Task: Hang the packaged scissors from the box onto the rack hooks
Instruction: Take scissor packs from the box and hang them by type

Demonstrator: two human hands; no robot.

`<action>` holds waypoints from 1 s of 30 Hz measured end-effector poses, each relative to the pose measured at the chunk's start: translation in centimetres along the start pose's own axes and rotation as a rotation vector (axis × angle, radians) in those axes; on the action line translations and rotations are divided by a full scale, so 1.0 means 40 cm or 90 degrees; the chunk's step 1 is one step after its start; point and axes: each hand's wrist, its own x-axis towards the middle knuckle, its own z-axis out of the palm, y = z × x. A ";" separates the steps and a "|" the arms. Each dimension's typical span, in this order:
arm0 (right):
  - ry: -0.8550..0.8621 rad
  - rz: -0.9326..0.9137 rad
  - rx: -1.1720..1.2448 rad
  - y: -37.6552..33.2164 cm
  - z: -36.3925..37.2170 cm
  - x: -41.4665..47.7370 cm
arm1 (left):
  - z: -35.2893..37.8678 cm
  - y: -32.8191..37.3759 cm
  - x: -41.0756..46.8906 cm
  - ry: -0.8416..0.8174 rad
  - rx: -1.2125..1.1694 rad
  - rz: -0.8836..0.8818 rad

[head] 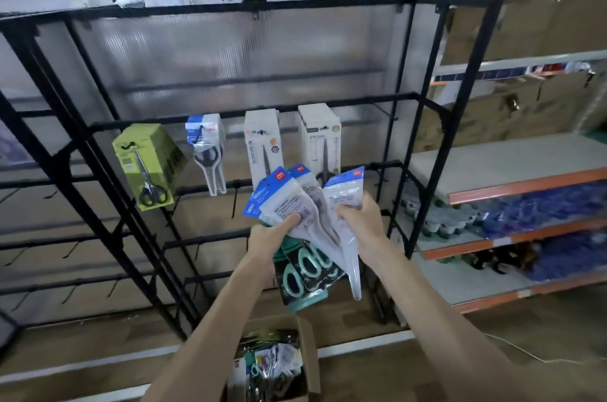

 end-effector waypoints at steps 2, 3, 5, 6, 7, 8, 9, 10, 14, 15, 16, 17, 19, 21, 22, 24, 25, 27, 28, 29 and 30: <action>-0.034 -0.019 -0.016 -0.016 -0.006 0.010 | 0.009 -0.002 0.023 -0.001 -0.004 0.002; -0.053 -0.032 -0.028 -0.025 -0.013 0.017 | 0.011 -0.003 0.034 -0.002 -0.010 0.005; -0.074 -0.068 -0.061 -0.040 -0.026 0.028 | 0.016 -0.002 0.058 -0.016 -0.020 0.008; -0.075 -0.087 -0.089 -0.046 -0.031 0.036 | 0.020 -0.002 0.069 -0.025 -0.024 0.006; -0.071 -0.110 -0.126 -0.053 -0.034 0.044 | 0.025 0.000 0.078 -0.037 -0.037 0.004; -0.064 -0.131 -0.167 -0.059 -0.036 0.053 | 0.033 0.003 0.084 -0.046 -0.053 -0.002; -0.054 -0.155 -0.200 -0.063 -0.038 0.063 | 0.042 0.008 0.090 -0.053 -0.066 -0.006; -0.048 -0.180 -0.227 -0.067 -0.039 0.074 | 0.053 0.013 0.097 -0.059 -0.076 -0.008; -0.144 -0.228 -0.368 -0.068 -0.029 0.094 | 0.094 0.017 0.123 -0.099 -0.094 -0.016; -0.167 -0.227 -0.425 -0.055 -0.024 0.105 | 0.106 0.017 0.128 -0.111 -0.093 -0.013; -0.170 -0.216 -0.487 -0.041 -0.019 0.117 | 0.119 0.017 0.132 -0.121 -0.086 -0.010; -0.163 -0.197 -0.530 -0.031 -0.017 0.126 | 0.132 0.016 0.137 -0.127 -0.078 -0.008; -0.154 -0.150 -0.543 -0.015 -0.027 0.148 | 0.156 0.015 0.149 -0.124 -0.065 -0.010; -0.132 -0.141 -0.465 -0.025 -0.052 0.163 | 0.180 0.012 0.168 -0.120 -0.054 -0.015; -0.093 -0.145 -0.386 -0.031 -0.069 0.174 | 0.193 0.010 0.178 -0.118 -0.047 -0.015; -0.027 -0.110 -0.222 -0.041 -0.108 0.202 | 0.221 0.004 0.200 -0.119 -0.040 -0.016; -0.007 -0.098 -0.179 -0.047 -0.128 0.217 | 0.238 0.004 0.210 -0.121 -0.038 -0.015; -0.003 -0.077 -0.166 -0.055 -0.170 0.250 | 0.274 0.002 0.228 -0.117 -0.036 -0.004; -0.008 -0.062 -0.148 -0.057 -0.193 0.274 | 0.293 0.000 0.236 -0.113 -0.033 0.005; -0.010 -0.043 -0.114 -0.067 -0.215 0.291 | 0.311 -0.003 0.241 -0.108 -0.031 0.014; -0.009 -0.033 -0.094 -0.071 -0.242 0.317 | 0.329 -0.007 0.248 -0.099 -0.029 0.020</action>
